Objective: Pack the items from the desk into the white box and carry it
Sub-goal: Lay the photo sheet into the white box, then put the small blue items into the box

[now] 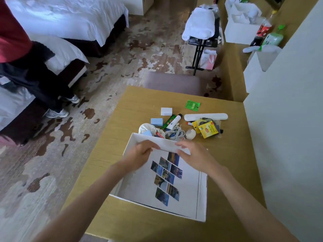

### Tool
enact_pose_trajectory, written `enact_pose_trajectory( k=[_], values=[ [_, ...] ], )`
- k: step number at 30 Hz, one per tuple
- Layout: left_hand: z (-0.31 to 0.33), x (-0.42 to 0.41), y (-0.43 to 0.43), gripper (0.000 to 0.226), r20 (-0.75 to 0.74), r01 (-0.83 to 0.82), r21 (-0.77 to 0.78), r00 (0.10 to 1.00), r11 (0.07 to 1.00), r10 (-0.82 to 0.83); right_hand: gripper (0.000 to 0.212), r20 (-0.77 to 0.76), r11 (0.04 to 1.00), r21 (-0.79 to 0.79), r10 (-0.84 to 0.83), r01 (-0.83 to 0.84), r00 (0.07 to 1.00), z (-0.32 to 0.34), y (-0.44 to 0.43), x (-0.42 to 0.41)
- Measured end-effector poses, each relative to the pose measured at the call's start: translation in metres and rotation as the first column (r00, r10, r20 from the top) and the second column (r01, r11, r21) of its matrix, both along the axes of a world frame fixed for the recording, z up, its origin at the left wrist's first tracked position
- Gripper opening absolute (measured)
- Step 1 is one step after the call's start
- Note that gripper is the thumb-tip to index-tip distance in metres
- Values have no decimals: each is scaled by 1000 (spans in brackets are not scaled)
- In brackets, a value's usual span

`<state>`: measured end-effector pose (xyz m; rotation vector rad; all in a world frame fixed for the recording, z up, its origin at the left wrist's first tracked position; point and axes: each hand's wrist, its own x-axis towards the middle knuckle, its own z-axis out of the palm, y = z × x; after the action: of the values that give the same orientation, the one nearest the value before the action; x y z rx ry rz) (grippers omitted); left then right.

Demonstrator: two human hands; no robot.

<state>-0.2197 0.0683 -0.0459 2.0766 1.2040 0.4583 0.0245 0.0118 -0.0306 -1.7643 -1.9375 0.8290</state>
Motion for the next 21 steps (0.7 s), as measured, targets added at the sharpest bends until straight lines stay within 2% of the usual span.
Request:
enact_pose_trajectory(
  k=[2,4,9,11,13,16,18,21],
  values=[
    [16,11,18,35,43,-57,54,998,997,55,30,-28,997,49,-52,53,998,7,19,6],
    [28,20,42,36,25,-72,43,997,996,71,27,-21,993,58,-99,100,995,7,40,9],
    [19,22,120,31,-54,-79,-190,996,979,70,22,133,995,-17,-98,101,986,-10,87,4],
    [7,16,147,30,-133,-27,-225,991,974,-3,24,222,995,-48,-71,84,972,-18,110,-3],
    [-8,7,167,24,-237,124,-216,956,968,-175,27,283,992,-68,-81,104,956,-24,135,-10],
    [-35,2,183,32,-339,361,-317,820,877,-460,28,364,992,-92,-47,86,930,-37,167,-21],
    [-49,3,188,40,-358,416,-353,768,838,-531,28,413,993,-93,-23,67,910,-47,184,-28],
    [-65,5,189,58,-407,441,-281,750,852,-522,33,461,997,-70,0,36,887,-61,203,-38]
  ],
)
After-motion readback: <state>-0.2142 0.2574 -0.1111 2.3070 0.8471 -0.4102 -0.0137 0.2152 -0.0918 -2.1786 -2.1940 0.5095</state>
